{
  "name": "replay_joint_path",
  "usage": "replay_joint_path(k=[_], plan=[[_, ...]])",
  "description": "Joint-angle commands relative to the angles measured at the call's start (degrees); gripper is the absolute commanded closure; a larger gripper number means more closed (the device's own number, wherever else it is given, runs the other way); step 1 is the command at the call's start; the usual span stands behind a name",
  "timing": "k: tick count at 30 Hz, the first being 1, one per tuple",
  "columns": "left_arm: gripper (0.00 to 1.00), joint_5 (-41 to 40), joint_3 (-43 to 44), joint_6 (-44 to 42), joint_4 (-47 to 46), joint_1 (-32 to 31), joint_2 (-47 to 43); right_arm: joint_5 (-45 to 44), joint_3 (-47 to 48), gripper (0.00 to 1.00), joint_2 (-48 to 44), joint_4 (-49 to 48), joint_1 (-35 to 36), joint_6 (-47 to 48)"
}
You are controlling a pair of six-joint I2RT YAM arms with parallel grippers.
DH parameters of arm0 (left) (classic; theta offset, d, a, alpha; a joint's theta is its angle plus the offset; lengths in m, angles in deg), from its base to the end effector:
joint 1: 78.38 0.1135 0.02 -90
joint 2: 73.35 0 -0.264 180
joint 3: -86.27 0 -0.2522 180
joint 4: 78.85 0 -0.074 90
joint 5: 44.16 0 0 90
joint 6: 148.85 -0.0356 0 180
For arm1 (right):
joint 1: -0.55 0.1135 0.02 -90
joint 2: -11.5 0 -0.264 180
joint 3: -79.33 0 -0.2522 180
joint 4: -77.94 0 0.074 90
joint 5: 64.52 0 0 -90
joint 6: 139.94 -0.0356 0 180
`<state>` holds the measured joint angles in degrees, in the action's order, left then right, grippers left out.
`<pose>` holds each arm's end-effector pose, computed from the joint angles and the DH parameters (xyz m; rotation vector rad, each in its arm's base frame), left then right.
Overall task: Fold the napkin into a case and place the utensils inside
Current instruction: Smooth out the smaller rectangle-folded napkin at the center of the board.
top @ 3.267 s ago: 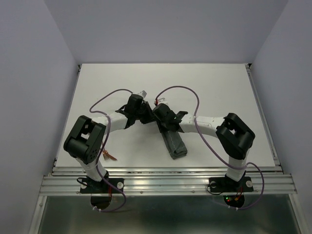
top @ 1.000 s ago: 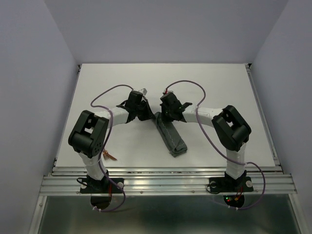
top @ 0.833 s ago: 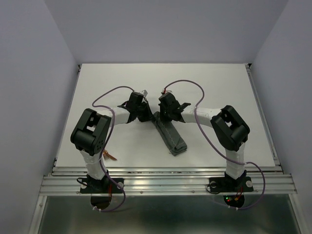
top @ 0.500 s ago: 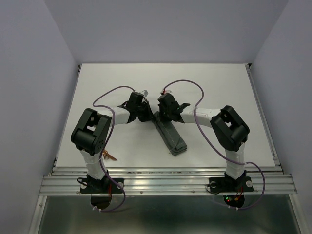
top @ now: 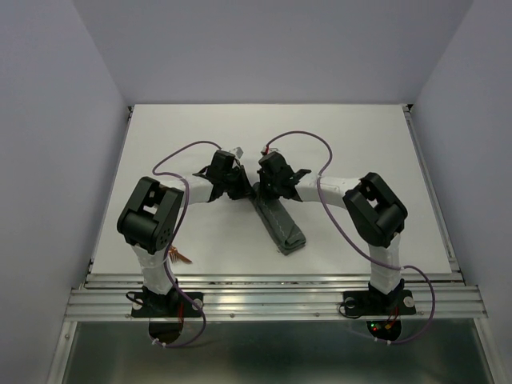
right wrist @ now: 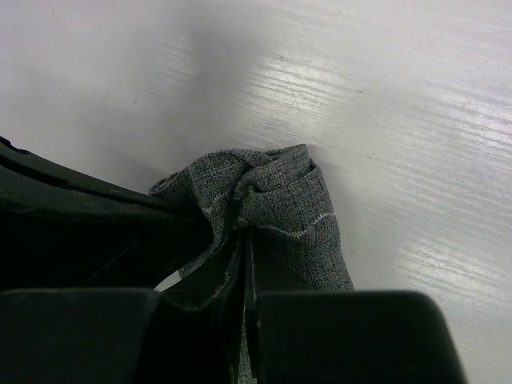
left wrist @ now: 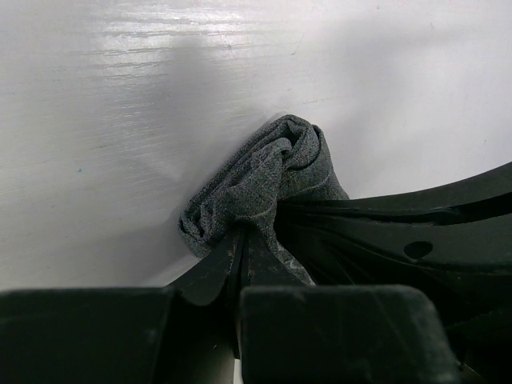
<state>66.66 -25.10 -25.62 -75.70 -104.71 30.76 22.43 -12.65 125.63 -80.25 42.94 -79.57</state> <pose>0.3292 -0.1770 0.1562 0.0663 2.3739 -0.9423 0.3172 0.2870 0.1621 -0.2494 2.4581 0.5055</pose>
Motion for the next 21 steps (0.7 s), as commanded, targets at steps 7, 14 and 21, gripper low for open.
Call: replay_joint_path(k=[7, 14, 21], plan=[[0.97, 2.21, -0.64, 0.25, -1.61, -0.57, -0.75, 5.34, -0.34, 0.93, 0.14, -2.69, 1.55, -0.43], [0.96, 0.19, 0.93, 0.87, -0.03, -0.57, -7.35, 3.31, -2.19, 0.93, -2.77, -1.46, 2.08, 1.15], [0.97, 0.63, 0.51, 0.60, 0.07, -0.57, -4.62, 3.40, -2.98, 0.93, -6.89, -1.64, 2.08, 0.97]])
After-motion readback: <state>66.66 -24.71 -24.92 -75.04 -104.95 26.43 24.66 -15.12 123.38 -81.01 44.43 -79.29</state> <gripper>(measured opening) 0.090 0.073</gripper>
